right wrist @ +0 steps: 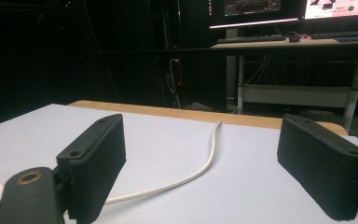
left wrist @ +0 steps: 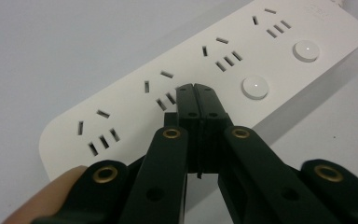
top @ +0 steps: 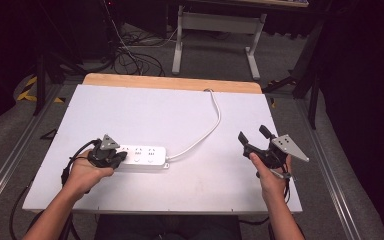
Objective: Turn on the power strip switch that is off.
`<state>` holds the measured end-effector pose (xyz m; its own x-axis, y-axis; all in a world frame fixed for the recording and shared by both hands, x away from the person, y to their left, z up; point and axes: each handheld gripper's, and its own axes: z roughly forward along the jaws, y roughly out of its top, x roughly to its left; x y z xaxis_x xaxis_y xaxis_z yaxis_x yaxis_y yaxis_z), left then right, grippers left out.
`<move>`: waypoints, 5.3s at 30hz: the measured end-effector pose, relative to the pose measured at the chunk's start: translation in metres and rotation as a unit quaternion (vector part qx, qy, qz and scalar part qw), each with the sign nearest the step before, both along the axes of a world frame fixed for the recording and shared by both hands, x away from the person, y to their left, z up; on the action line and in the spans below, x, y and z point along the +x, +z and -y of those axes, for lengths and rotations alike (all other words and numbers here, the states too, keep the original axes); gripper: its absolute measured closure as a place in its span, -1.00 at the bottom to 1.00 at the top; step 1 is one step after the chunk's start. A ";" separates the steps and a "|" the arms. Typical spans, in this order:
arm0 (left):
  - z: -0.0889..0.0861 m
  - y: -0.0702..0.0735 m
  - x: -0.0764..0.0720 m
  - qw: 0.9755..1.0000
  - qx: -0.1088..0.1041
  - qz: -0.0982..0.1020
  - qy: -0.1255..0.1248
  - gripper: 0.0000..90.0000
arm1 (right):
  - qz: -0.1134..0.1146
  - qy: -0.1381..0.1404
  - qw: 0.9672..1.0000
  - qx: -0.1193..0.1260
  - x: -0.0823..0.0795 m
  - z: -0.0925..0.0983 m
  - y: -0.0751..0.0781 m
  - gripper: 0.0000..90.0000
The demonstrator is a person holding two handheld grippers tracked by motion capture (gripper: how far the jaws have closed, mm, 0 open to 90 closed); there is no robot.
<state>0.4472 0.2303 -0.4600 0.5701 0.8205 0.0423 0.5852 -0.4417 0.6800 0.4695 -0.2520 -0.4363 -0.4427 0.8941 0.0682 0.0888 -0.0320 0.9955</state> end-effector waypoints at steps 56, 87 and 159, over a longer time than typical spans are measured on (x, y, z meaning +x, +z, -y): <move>-0.044 0.036 -0.025 0.954 -0.140 0.235 0.126 0.79 | -0.001 0.004 1.000 -0.007 0.003 -0.002 -0.001 -0.64; -0.055 0.039 -0.024 0.929 -0.160 0.265 0.204 -0.50 | 0.001 0.003 1.000 -0.006 0.002 -0.002 -0.001 -0.64; -0.052 0.039 -0.030 0.927 -0.132 0.303 0.177 0.36 | -0.002 0.007 1.000 -0.005 0.003 -0.003 -0.002 -0.90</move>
<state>0.4172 0.2824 -0.4213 0.1999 0.9791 0.0372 0.1371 -0.0655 0.9884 0.4728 -0.2490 -0.4381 -0.4555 0.8881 0.0607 0.0929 -0.0204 0.9955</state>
